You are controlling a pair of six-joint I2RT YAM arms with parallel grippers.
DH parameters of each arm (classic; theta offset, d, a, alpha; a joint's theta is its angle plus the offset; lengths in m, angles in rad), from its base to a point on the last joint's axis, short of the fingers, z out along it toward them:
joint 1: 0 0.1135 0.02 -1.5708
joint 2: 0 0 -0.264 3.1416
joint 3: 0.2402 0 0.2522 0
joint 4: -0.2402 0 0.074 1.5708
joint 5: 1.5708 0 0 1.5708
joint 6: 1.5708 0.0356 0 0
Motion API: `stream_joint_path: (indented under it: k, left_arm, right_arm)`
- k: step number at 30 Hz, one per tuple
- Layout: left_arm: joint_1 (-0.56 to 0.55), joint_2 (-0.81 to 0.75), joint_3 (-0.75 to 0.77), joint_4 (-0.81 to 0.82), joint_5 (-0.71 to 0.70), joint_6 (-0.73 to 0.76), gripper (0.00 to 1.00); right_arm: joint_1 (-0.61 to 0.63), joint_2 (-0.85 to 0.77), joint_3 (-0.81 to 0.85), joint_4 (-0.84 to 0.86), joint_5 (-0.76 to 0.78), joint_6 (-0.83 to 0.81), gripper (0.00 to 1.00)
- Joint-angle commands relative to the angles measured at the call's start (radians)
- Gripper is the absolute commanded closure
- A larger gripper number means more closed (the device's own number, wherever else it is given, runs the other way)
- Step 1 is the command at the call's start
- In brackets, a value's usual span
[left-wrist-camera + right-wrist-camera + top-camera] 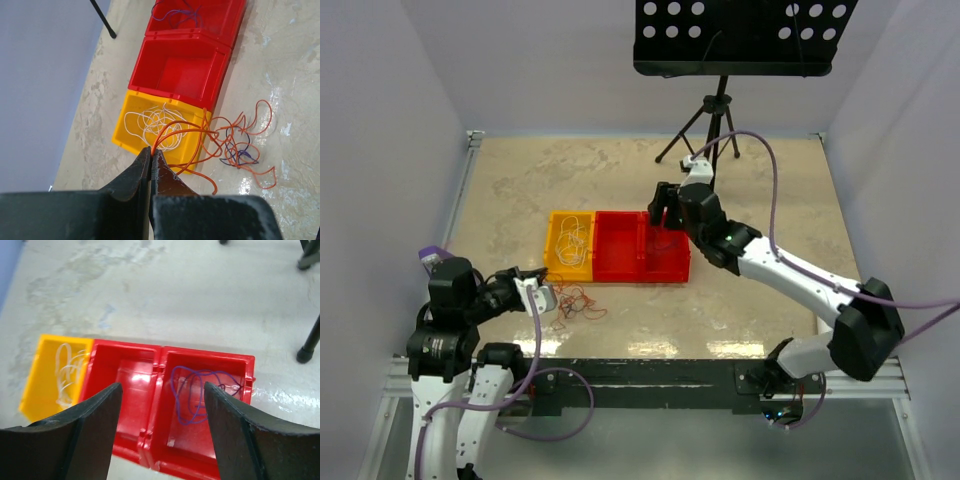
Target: Untangle the cables
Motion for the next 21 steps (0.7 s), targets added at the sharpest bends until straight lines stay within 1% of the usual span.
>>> stream_joint_path:
  k: [1, 3, 4, 7, 10, 14, 21]
  left_arm:
    - [-0.004, -0.002, 0.044, 0.036, 0.066, -0.053, 1.0]
    - [-0.004, -0.003, 0.071, 0.041, 0.085, -0.074, 1.0]
    - [-0.004, -0.002, 0.087, 0.047, 0.095, -0.095, 1.0]
    - [-0.004, 0.004, 0.156, 0.083, 0.134, -0.174, 1.0]
    - [-0.004, 0.006, 0.228, 0.103, 0.181, -0.229, 1.0]
    - [-0.004, 0.001, 0.292, 0.114, 0.236, -0.269, 1.0]
    - [-0.003, -0.016, 0.288, 0.108, 0.252, -0.26, 1.0]
  right_arm:
    - [0.057, -0.157, -0.086, 0.059, -0.167, -0.109, 0.31]
    - [0.134, -0.219, -0.138, 0.144, -0.17, -0.152, 0.3]
    - [0.183, -0.239, -0.163, 0.162, -0.173, -0.171, 0.3]
    - [0.267, -0.254, -0.216, 0.211, -0.144, -0.191, 0.31]
    - [0.298, -0.256, -0.258, 0.275, -0.153, -0.186, 0.31]
    - [0.347, -0.233, -0.261, 0.332, -0.173, -0.189, 0.3]
    - [0.438, -0.19, -0.215, 0.396, -0.208, -0.223, 0.29]
